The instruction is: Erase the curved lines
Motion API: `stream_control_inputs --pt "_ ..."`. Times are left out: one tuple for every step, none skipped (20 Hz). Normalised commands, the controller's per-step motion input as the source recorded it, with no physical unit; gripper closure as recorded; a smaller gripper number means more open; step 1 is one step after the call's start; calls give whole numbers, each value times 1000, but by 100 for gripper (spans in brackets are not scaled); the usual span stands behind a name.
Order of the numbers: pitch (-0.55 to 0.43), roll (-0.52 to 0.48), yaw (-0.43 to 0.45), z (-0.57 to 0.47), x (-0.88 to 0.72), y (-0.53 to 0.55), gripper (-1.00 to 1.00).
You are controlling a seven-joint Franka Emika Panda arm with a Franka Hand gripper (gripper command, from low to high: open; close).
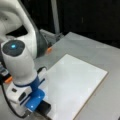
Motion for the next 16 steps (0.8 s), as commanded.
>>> stream_control_inputs --pt "72 53 108 60 150 -175 100" --pt "72 53 108 60 150 -175 100" --pt "72 53 108 60 150 -175 100" --pt "72 53 108 60 150 -175 100" --pt "72 53 108 60 150 -175 100" --pt "72 53 108 61 150 -175 100" --pt "72 53 108 61 150 -174 100" --pt "72 67 106 53 154 -179 100" --pt "34 224 -37 42 162 -187 100" --pt "27 267 -76 30 175 -196 100" --pt "28 280 -86 19 192 -206 100" --pt "32 276 -79 6 209 -218 100" --pt "37 267 -68 -4 224 -229 100" --pt "53 256 -54 -8 238 -237 100" --pt "69 244 -43 -10 253 -241 100" --pt "77 228 -31 -3 261 -243 100"
